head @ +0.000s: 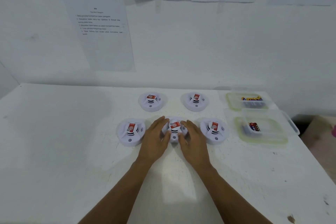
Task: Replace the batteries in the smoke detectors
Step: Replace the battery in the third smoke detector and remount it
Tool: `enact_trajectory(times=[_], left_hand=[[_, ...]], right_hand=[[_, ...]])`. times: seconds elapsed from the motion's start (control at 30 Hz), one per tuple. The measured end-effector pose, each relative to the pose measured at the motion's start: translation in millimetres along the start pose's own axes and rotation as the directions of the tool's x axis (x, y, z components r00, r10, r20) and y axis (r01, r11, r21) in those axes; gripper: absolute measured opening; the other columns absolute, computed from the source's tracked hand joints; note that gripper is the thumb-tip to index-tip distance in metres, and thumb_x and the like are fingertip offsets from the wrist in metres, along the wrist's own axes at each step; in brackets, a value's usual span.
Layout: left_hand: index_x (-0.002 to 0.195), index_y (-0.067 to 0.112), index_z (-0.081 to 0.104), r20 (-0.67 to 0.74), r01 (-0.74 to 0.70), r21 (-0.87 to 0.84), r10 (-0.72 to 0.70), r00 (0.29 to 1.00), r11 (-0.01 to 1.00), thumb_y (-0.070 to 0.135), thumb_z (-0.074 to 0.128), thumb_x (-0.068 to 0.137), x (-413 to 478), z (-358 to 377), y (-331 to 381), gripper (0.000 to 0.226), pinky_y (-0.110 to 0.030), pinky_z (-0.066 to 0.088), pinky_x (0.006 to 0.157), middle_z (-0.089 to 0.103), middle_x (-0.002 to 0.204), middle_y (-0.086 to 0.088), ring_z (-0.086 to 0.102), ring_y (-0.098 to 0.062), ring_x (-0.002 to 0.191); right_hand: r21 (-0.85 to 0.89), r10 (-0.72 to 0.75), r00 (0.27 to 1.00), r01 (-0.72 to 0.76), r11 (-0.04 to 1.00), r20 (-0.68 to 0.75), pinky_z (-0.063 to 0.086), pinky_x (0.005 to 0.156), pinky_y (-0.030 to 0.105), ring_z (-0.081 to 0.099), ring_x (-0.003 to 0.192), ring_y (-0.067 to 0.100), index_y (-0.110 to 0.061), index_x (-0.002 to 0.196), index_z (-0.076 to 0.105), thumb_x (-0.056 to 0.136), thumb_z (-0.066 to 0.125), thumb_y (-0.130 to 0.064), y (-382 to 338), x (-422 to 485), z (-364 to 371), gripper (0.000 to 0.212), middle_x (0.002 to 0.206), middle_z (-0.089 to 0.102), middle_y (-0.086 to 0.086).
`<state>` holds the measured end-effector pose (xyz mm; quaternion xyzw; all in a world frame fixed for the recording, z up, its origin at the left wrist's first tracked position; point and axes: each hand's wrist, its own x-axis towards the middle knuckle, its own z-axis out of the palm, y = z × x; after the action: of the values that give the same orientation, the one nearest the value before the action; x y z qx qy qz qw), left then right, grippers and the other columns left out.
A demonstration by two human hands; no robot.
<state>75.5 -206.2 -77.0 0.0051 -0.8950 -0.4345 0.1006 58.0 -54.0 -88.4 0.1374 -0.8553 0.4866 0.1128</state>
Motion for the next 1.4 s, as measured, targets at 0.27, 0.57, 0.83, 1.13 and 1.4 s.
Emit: enact_trajectory(times=[0.27,0.57,0.83,1.13,1.4], left_hand=[[0.125,0.018,0.064,-0.065,-0.253,0.599,0.361,0.930,0.760,0.050,0.050,0.086,9.2,-71.0,-27.6,0.052,-0.053,0.035,0.109,0.060,0.133,-0.009,0.051,-0.035,0.128],[0.120,0.028,0.067,0.029,-0.208,0.485,0.222,0.975,0.849,0.064,0.048,0.082,4.4,-89.4,-52.8,0.055,-0.041,0.044,0.096,0.063,0.126,-0.001,0.056,-0.025,0.115],[0.111,0.011,0.066,0.227,0.372,-0.845,-0.371,0.901,0.386,0.041,0.042,0.099,3.4,-119.5,0.8,0.040,-0.039,0.047,0.092,0.065,0.111,-0.012,0.062,-0.026,0.099],[0.102,0.029,0.075,0.304,0.352,-0.913,-0.232,0.924,0.206,0.034,0.054,0.094,-17.8,-134.0,-3.3,0.024,-0.039,0.053,0.087,0.073,0.108,-0.006,0.069,-0.024,0.097],[0.124,0.016,0.064,0.389,0.444,-0.882,-0.284,0.876,0.160,0.045,0.070,0.081,-19.2,-138.3,-20.5,0.052,-0.044,0.050,0.097,0.067,0.108,-0.011,0.065,-0.029,0.102]], right_hand=[[-0.174,-0.258,0.965,0.246,0.954,-0.054,0.032,0.108,0.022,0.046,0.130,0.018,-0.022,0.128,0.052,0.091,0.056,-0.018,-18.6,-10.8,-9.1,0.038,0.138,0.053,0.004],[-0.169,-0.315,0.945,0.299,0.939,-0.082,0.033,0.102,0.012,0.046,0.120,0.013,-0.016,0.125,0.058,0.091,0.051,-0.013,-56.3,-9.1,6.0,0.035,0.126,0.057,-0.002],[-0.010,-0.212,0.967,0.216,0.976,0.138,0.039,0.104,0.024,0.048,0.122,0.004,-0.024,0.127,0.057,0.091,0.056,-0.034,-103.0,-6.2,44.1,0.038,0.130,0.056,-0.012],[-0.025,-0.111,0.994,0.111,0.993,0.000,0.045,0.094,0.022,0.053,0.114,0.007,-0.025,0.127,0.058,0.079,0.069,-0.037,-144.2,-19.8,73.9,0.051,0.125,0.061,-0.013],[-0.022,-0.070,0.997,0.070,0.997,-0.022,0.037,0.077,0.007,0.053,0.100,0.007,-0.022,0.116,0.057,0.074,0.076,-0.028,-159.1,-28.5,86.9,0.046,0.105,0.059,-0.014]])
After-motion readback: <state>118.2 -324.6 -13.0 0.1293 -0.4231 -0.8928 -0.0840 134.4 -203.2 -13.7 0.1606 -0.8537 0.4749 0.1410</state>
